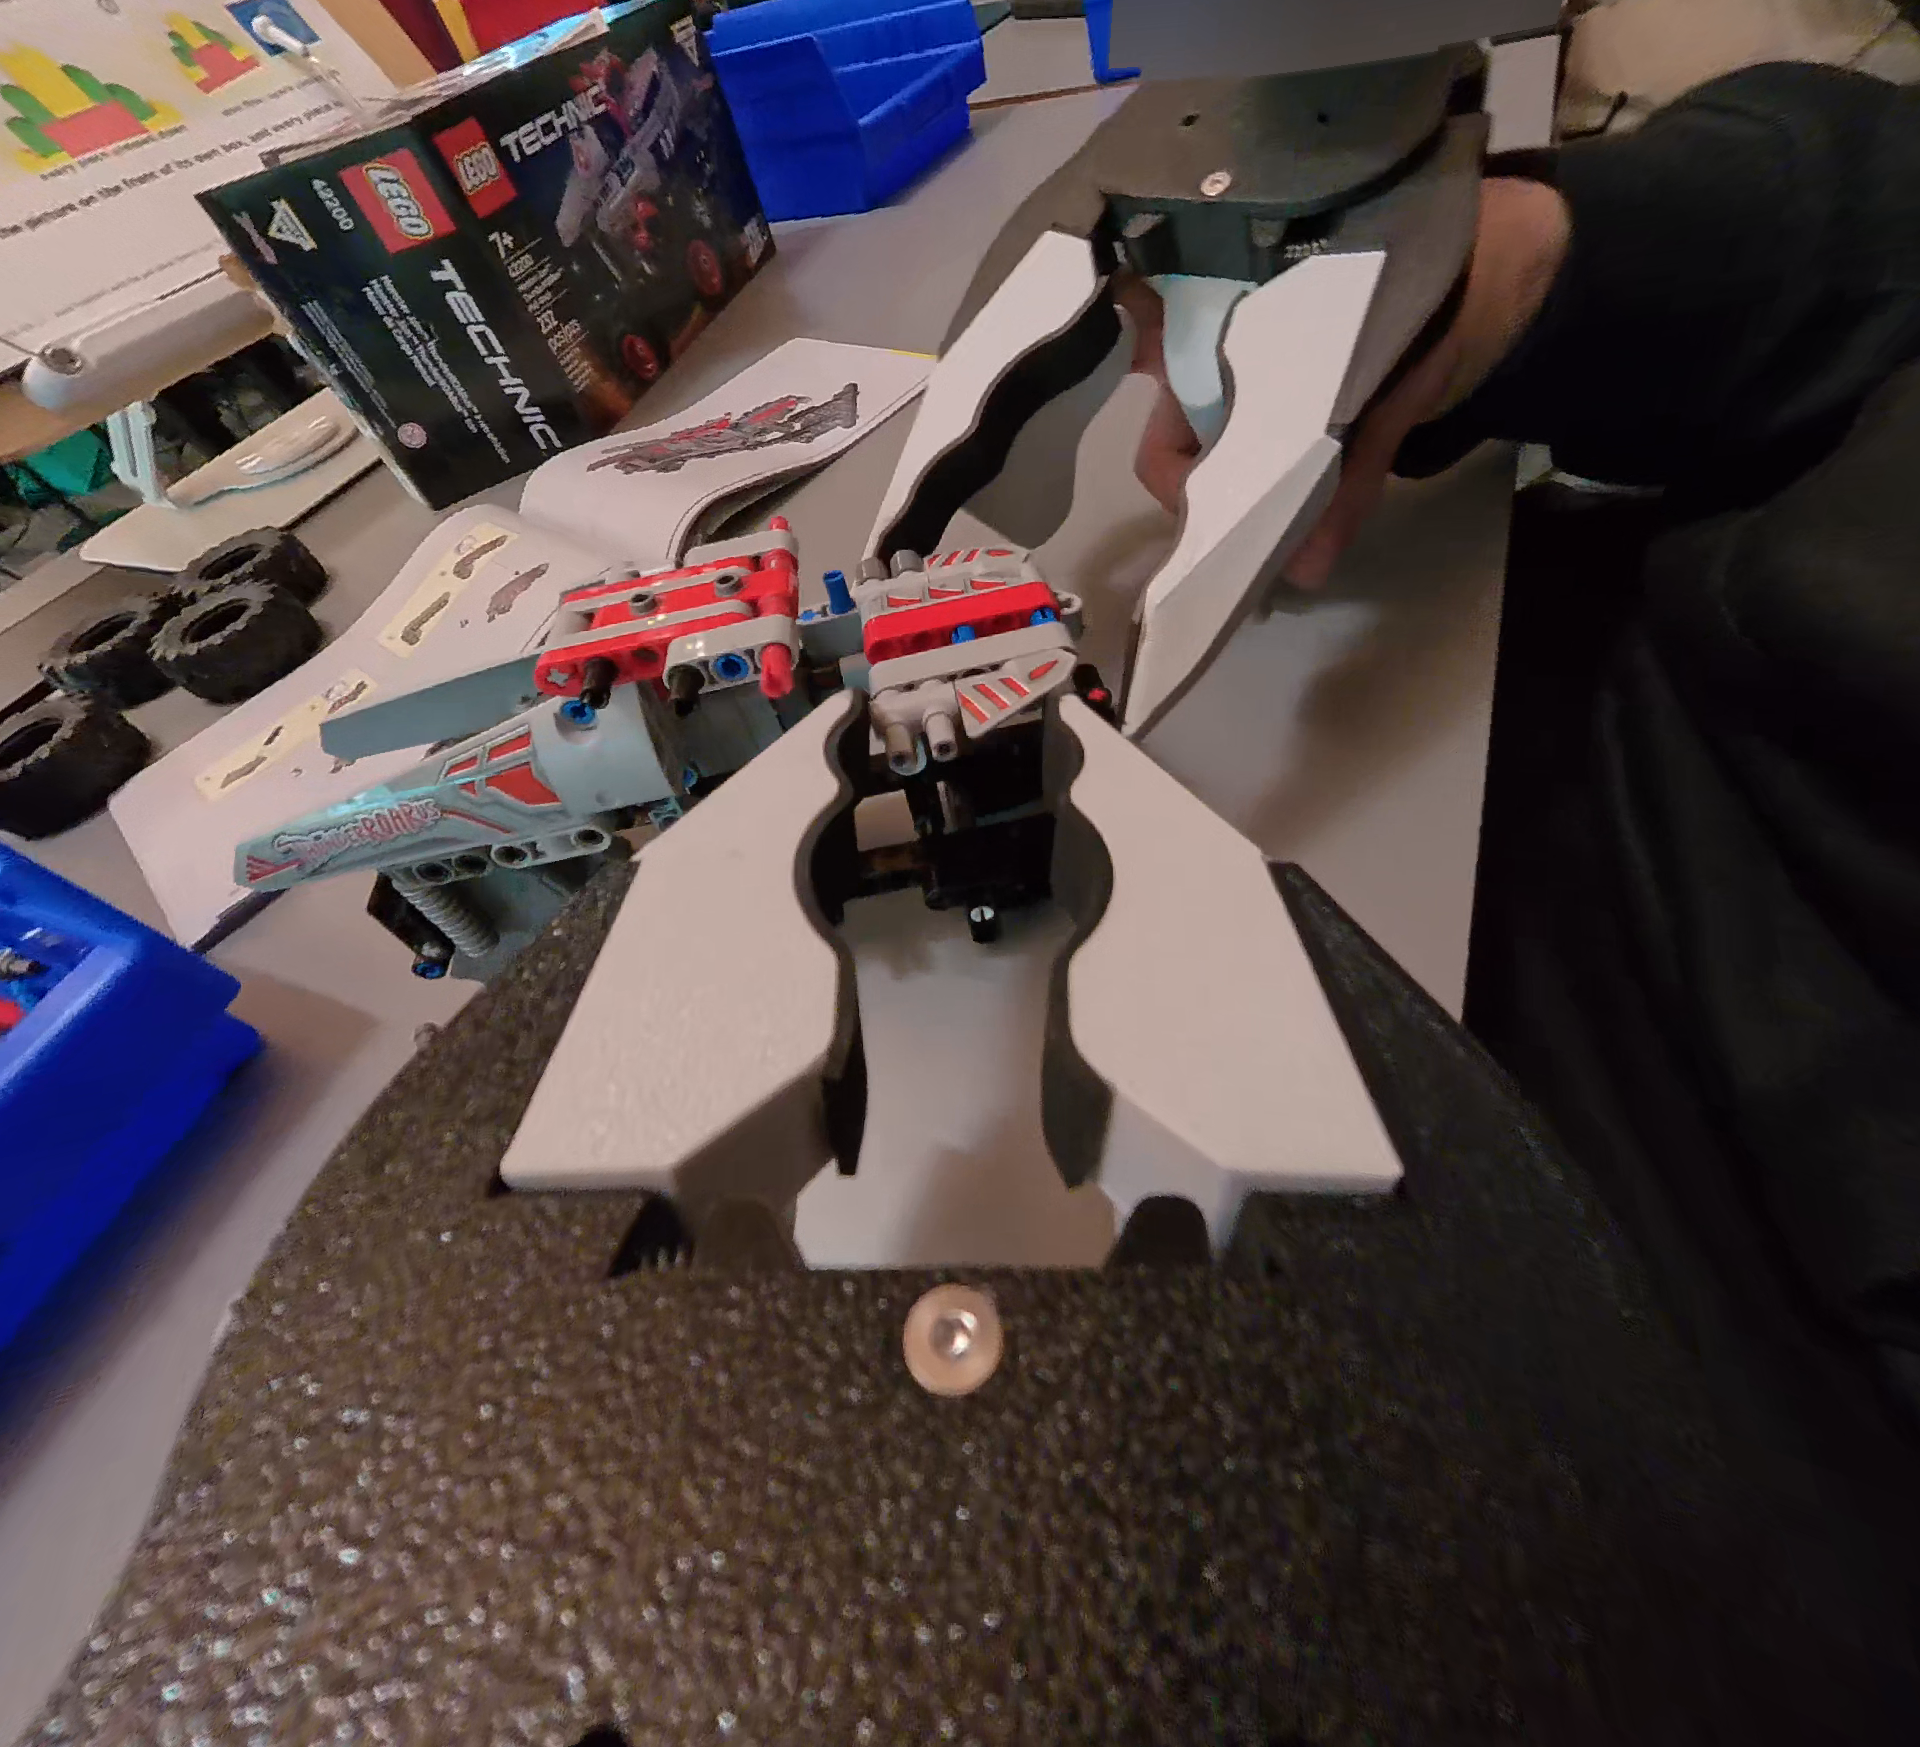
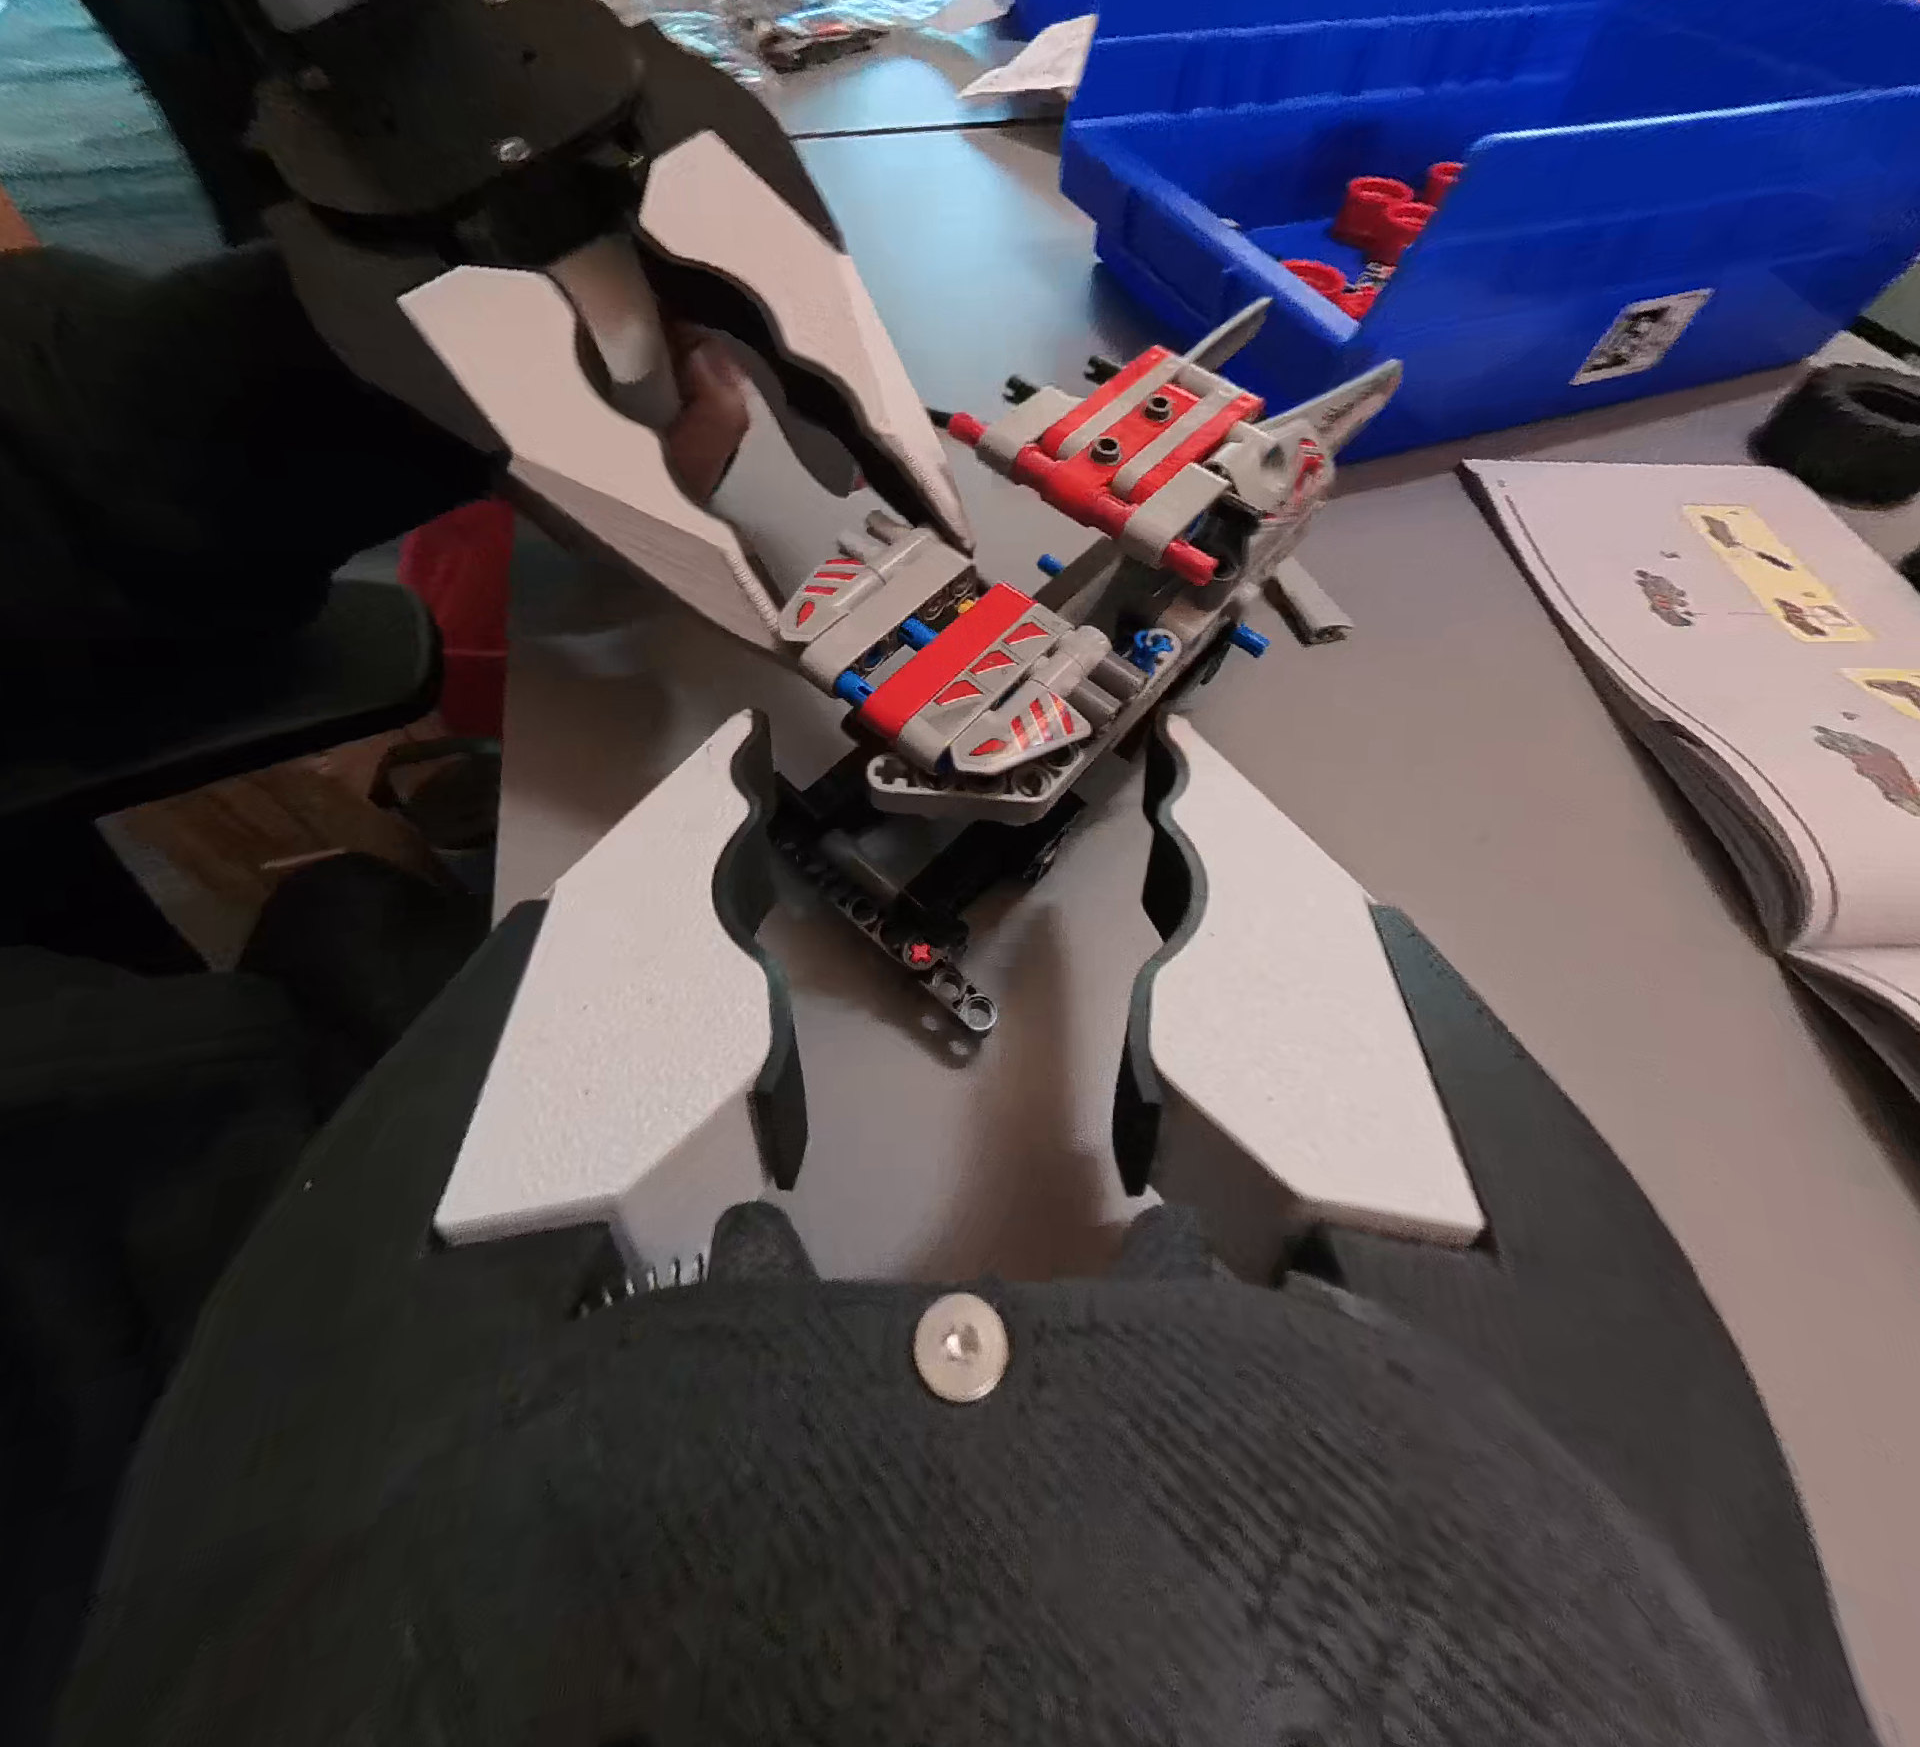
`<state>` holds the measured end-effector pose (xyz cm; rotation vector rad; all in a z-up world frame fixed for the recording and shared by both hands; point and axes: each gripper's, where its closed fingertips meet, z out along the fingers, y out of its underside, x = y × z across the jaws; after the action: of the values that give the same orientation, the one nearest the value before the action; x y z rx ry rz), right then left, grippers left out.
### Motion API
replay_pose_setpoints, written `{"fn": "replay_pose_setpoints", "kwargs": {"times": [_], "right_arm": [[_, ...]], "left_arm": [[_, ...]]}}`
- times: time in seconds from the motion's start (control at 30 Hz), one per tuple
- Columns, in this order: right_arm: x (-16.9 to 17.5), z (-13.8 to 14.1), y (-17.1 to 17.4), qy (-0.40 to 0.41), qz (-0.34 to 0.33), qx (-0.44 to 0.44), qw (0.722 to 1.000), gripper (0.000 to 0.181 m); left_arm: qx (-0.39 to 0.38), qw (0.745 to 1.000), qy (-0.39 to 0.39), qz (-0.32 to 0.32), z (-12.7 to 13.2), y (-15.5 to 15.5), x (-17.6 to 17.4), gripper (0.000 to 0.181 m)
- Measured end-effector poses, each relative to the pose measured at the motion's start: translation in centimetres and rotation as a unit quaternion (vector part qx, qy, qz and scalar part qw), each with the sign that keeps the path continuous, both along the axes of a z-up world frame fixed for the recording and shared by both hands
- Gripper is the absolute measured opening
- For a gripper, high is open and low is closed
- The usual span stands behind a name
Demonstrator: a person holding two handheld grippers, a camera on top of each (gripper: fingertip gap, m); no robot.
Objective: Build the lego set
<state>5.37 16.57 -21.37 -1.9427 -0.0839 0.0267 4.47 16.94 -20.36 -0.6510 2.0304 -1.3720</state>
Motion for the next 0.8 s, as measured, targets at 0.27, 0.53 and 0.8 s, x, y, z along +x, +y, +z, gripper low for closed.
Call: {"fn": "replay_pose_setpoints", "kwargs": {"times": [0.27,0.53,0.8], "right_arm": [[0.6,1.1,-1.3,-0.005,-0.07,0.036,0.997,0.071],[1.5,0.5,-3.6,-0.017,-0.016,0.017,1.0,0.058],[1.4,0.5,-4.1,-0.044,0.0,0.021,0.999,0.05]], "left_arm": [[0.012,0.996,-0.008,0.094,0.0,-1.1,1.3,0.03],[0.045,0.997,-0.024,0.062,0.0,-3.7,1.0,0.025],[0.194,0.981,-0.023,0.004,1.0,-4.0,-0.3,0.026]]}}
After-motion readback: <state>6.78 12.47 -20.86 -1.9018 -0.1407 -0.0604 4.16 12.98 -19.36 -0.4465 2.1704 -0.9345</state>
